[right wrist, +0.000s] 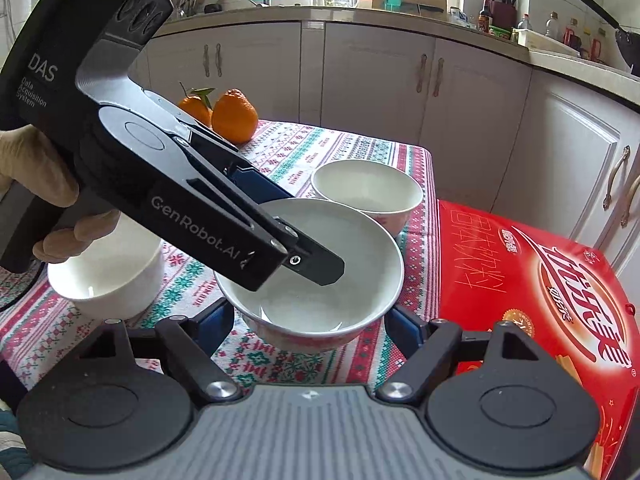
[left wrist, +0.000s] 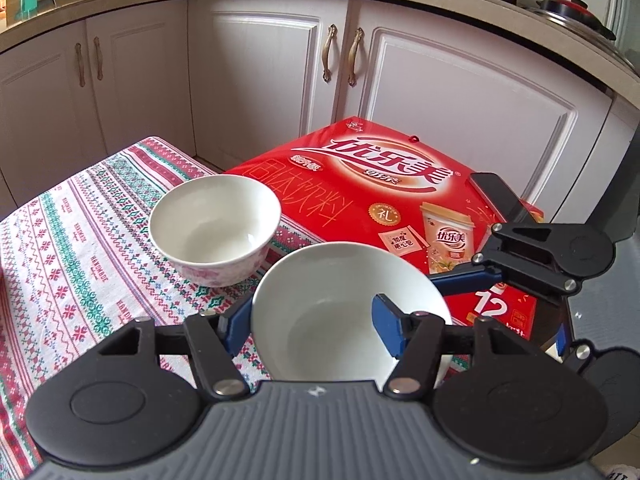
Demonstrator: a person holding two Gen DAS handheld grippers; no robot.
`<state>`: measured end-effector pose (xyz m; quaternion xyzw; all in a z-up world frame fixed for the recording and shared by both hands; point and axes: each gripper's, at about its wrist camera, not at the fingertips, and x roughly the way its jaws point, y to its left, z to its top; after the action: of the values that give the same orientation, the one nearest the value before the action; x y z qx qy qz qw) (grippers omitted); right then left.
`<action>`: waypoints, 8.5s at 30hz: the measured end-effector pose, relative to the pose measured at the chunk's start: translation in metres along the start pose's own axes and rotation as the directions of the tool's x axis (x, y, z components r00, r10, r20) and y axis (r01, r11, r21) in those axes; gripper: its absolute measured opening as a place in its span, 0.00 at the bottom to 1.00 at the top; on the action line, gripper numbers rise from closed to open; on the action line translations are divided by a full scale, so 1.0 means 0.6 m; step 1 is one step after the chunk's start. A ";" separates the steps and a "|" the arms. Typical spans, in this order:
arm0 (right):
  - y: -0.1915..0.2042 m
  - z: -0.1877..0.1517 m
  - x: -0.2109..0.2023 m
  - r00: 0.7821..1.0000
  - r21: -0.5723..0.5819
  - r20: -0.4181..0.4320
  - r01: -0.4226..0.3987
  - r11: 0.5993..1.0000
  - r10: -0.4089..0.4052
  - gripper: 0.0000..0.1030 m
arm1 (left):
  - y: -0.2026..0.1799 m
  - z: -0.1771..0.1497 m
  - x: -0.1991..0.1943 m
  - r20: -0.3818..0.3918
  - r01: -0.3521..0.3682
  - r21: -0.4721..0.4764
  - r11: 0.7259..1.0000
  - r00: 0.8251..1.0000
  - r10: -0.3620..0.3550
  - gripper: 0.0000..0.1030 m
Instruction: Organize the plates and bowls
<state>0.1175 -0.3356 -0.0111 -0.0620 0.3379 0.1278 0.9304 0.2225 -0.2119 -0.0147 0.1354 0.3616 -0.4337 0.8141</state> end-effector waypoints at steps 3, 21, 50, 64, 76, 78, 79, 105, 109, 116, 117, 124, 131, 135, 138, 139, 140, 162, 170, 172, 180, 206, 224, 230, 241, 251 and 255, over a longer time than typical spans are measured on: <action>0.012 0.005 -0.009 1.000 -0.009 0.005 -0.011 1.000 0.011 0.83 | -0.002 -0.007 -0.020 0.016 -0.010 -0.004 1.000 1.000 0.011 0.60; 0.104 0.025 -0.033 0.995 -0.096 0.028 -0.089 0.991 0.092 0.83 | 0.019 -0.068 -0.129 0.096 -0.092 -0.082 0.992 0.990 0.099 0.62; 0.188 0.050 0.003 0.982 -0.149 -0.016 -0.189 0.970 0.189 0.83 | 0.074 -0.140 -0.187 0.105 -0.136 -0.200 0.970 0.982 0.160 0.66; 0.196 0.042 0.031 0.976 -0.131 -0.053 -0.218 0.967 0.213 0.83 | 0.093 -0.163 -0.178 0.089 -0.127 -0.245 0.961 0.984 0.153 0.66; 0.194 0.036 0.033 0.974 -0.122 -0.058 -0.224 0.967 0.218 0.83 | 0.097 -0.172 -0.171 0.088 -0.113 -0.267 0.957 0.986 0.141 0.66; 0.194 0.036 0.033 0.974 -0.122 -0.059 -0.224 0.967 0.218 0.84 | 0.098 -0.173 -0.169 0.086 -0.116 -0.269 0.956 0.986 0.144 0.68; 0.193 0.036 0.034 0.974 -0.120 -0.060 -0.225 0.967 0.219 0.86 | 0.099 -0.174 -0.169 0.087 -0.117 -0.269 0.956 0.986 0.145 0.71; 0.169 0.044 0.015 0.988 -0.074 0.025 -0.152 0.986 0.154 1.00 | 0.118 -0.175 -0.216 0.097 -0.182 -0.256 0.949 0.972 0.213 0.79; 0.156 0.047 0.005 0.989 -0.069 0.051 -0.136 0.988 0.140 1.00 | 0.120 -0.161 -0.211 0.093 -0.177 -0.240 0.954 0.975 0.204 0.86; 0.095 0.050 -0.001 0.995 -0.024 0.076 -0.061 0.998 0.063 1.00 | 0.110 -0.106 -0.186 0.094 -0.171 -0.162 0.972 0.978 0.188 0.90; 0.083 0.049 0.001 0.996 -0.016 0.075 -0.045 0.999 0.046 1.00 | 0.108 -0.097 -0.180 0.093 -0.168 -0.151 0.974 0.979 0.183 0.90; 0.012 0.047 0.035 0.998 0.004 0.047 0.043 0.999 -0.043 1.00 | 0.105 -0.029 -0.115 0.068 -0.139 -0.076 0.987 0.987 0.144 0.90; -0.043 0.056 0.084 0.997 -0.007 0.030 0.066 0.998 -0.065 1.00 | 0.122 0.029 -0.031 0.025 -0.097 -0.025 0.995 0.995 0.098 0.90; -0.070 0.065 0.116 0.998 -0.022 0.018 0.057 0.998 -0.056 1.00 | 0.137 0.058 0.023 -0.007 -0.067 -0.007 0.998 0.998 0.067 0.90; -0.086 0.070 0.139 0.999 -0.024 0.009 0.046 0.999 -0.046 1.00 | 0.149 0.074 0.063 -0.035 -0.053 -0.011 0.999 0.998 0.052 0.88; -0.089 0.071 0.146 0.999 -0.025 0.006 0.043 0.999 -0.042 1.00 | 0.153 0.077 0.073 -0.041 -0.043 -0.021 0.999 0.998 0.043 0.87; -0.093 0.073 0.153 0.999 -0.026 0.006 0.041 0.999 -0.040 1.00 | 0.157 0.080 0.083 -0.047 -0.031 -0.032 0.999 0.998 0.029 0.86; -0.111 0.083 0.192 1.000 -0.063 0.010 -0.002 0.998 0.003 0.85 | 0.179 0.110 0.168 -0.095 0.016 -0.072 0.997 0.995 -0.023 0.63; -0.108 0.083 0.190 1.000 -0.062 0.008 0.005 0.998 -0.004 0.84 | 0.177 0.110 0.168 -0.097 0.017 -0.069 0.997 0.995 -0.023 0.60; -0.106 0.083 0.188 1.000 -0.061 0.005 0.006 0.998 -0.006 0.84 | 0.176 0.110 0.166 -0.096 0.018 -0.069 0.997 0.995 -0.024 0.60; -0.099 0.087 0.168 1.000 -0.054 0.002 -0.001 0.999 0.001 0.84 | 0.163 0.102 0.142 -0.082 0.017 -0.064 0.998 0.996 -0.022 0.60; 0.007 0.086 0.014 0.997 -0.100 0.053 -0.051 0.994 0.056 0.84 | 0.069 0.048 -0.049 0.009 -0.058 -0.049 0.997 0.998 0.059 0.60; 0.116 0.081 -0.051 0.986 -0.191 0.084 -0.128 0.973 0.147 0.84 | 0.050 -0.041 -0.179 0.061 -0.150 -0.111 0.982 0.986 0.158 0.61; 0.145 0.081 -0.040 0.981 -0.206 0.066 -0.163 0.965 0.180 0.84 | 0.061 -0.071 -0.199 0.060 -0.169 -0.150 0.974 0.982 0.180 0.61; 0.171 0.066 -0.015 0.975 -0.200 0.011 -0.215 0.956 0.221 0.84 | 0.080 -0.117 -0.195 0.027 -0.170 -0.203 0.964 0.983 0.179 0.62; 0.170 0.059 0.000 0.973 -0.182 -0.020 -0.231 0.956 0.231 0.84 | 0.086 -0.129 -0.184 0.016 -0.155 -0.218 0.963 0.987 0.163 0.62; 0.169 0.058 0.005 0.971 -0.176 -0.029 -0.239 0.955 0.238 0.84 | 0.089 -0.132 -0.183 0.014 -0.148 -0.223 0.964 0.988 0.155 0.62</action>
<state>0.1126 -0.2305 0.0108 -0.1041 0.3335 0.2687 0.8976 0.1886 -0.0714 0.0021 0.0642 0.3835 -0.3294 0.8604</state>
